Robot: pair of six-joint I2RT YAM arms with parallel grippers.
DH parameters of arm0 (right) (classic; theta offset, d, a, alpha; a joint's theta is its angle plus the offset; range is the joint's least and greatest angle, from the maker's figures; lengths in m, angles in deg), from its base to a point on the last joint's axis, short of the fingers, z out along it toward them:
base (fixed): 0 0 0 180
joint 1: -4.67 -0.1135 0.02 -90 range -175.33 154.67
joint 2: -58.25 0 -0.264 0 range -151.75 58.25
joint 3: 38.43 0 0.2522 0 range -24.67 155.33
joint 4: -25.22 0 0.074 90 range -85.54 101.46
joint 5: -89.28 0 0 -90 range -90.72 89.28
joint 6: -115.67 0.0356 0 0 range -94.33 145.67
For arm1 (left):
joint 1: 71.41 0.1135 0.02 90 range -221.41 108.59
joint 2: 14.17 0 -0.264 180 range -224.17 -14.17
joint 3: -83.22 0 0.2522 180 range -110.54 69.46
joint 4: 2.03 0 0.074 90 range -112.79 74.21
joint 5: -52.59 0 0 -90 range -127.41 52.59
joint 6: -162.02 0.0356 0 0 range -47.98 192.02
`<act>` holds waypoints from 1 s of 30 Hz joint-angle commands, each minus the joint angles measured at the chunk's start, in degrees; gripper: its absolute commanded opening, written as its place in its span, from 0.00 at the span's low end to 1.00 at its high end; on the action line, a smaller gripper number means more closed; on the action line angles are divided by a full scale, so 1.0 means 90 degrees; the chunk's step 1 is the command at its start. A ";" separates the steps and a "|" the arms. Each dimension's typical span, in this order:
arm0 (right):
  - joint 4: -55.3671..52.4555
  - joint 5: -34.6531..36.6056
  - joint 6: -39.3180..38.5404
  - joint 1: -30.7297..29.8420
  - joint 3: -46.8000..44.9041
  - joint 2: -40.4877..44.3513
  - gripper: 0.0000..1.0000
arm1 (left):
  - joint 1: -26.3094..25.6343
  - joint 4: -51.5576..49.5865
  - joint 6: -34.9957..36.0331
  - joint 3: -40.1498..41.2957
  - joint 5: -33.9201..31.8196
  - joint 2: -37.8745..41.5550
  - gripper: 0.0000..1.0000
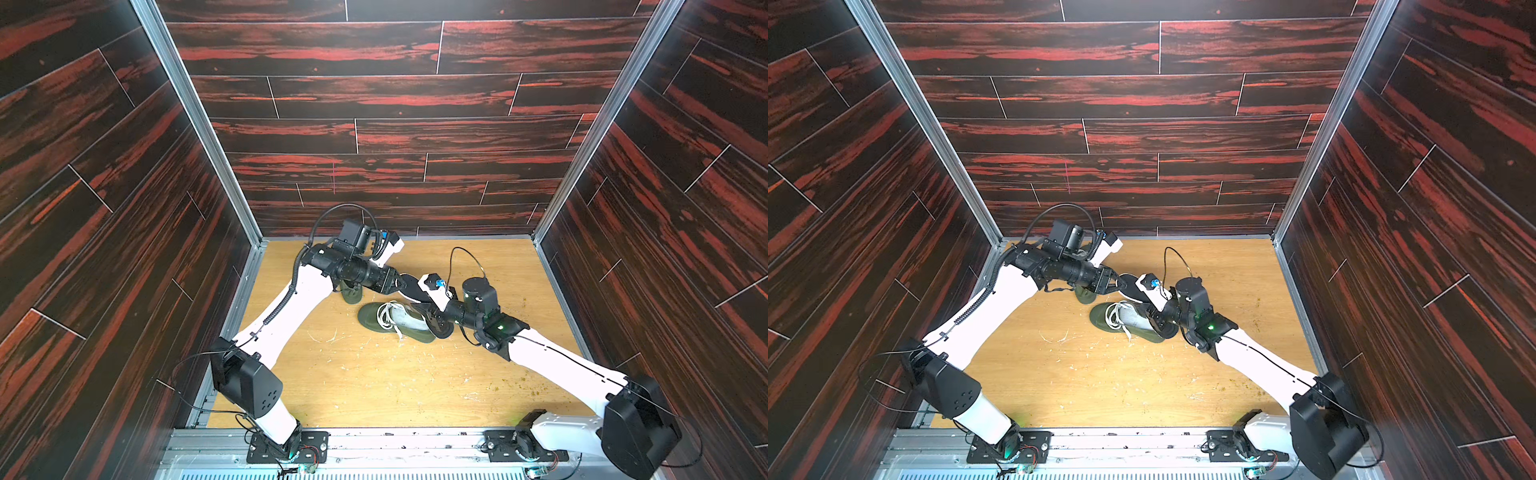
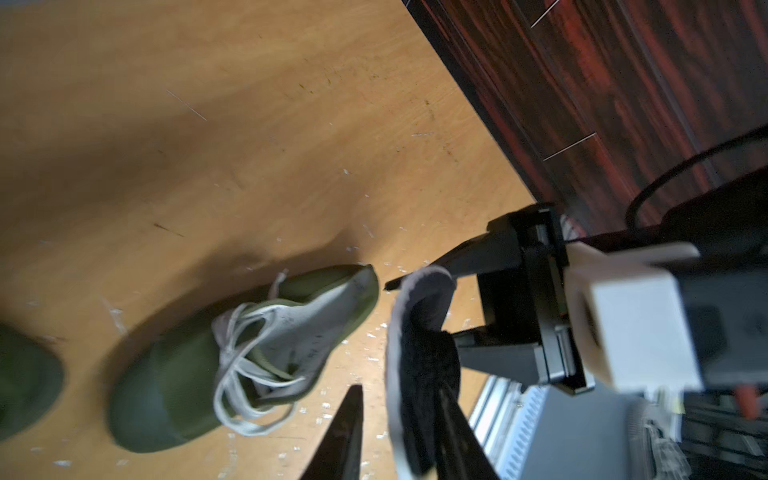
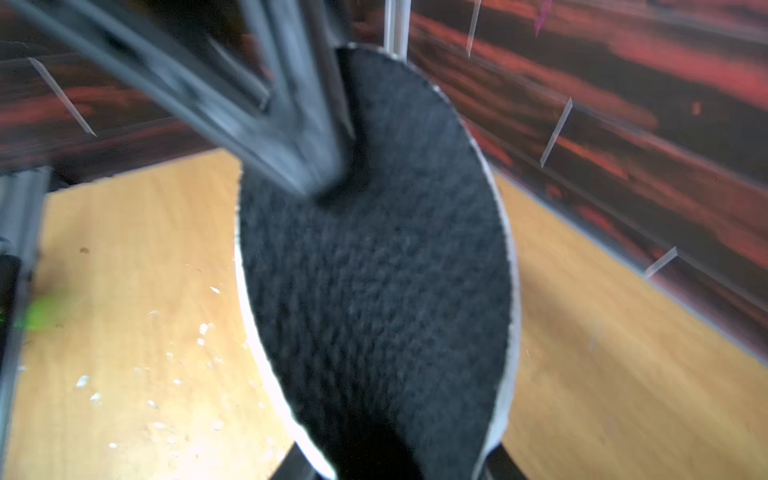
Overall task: Insert the insole into the shoe
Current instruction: Pick up the insole from the shoe, then insert the insole into the shoe.
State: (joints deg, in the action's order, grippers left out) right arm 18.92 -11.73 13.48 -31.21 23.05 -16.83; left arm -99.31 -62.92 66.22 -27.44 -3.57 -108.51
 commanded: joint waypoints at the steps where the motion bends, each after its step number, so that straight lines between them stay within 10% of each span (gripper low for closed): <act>1: -0.1087 0.0395 -0.0004 0.0115 0.0531 -0.0390 0.46 | 0.0067 0.0021 -0.0185 -0.0114 -0.0764 0.0278 0.42; 13: -0.4904 0.1293 0.1363 0.0664 0.2021 -0.0841 0.46 | -0.0787 -0.0118 -0.1331 0.0794 -0.4903 0.0595 0.50; 30: -0.5126 0.0857 0.1627 0.0715 0.2151 -0.1115 0.46 | -0.1462 -0.0023 -0.2599 0.1027 -0.4682 -0.1240 0.51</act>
State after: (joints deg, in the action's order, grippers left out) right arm -26.28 -1.47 27.19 -24.78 41.43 -26.41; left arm -112.20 -62.68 44.71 -18.48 -44.42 -119.35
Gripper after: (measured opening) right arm 0.465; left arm 0.521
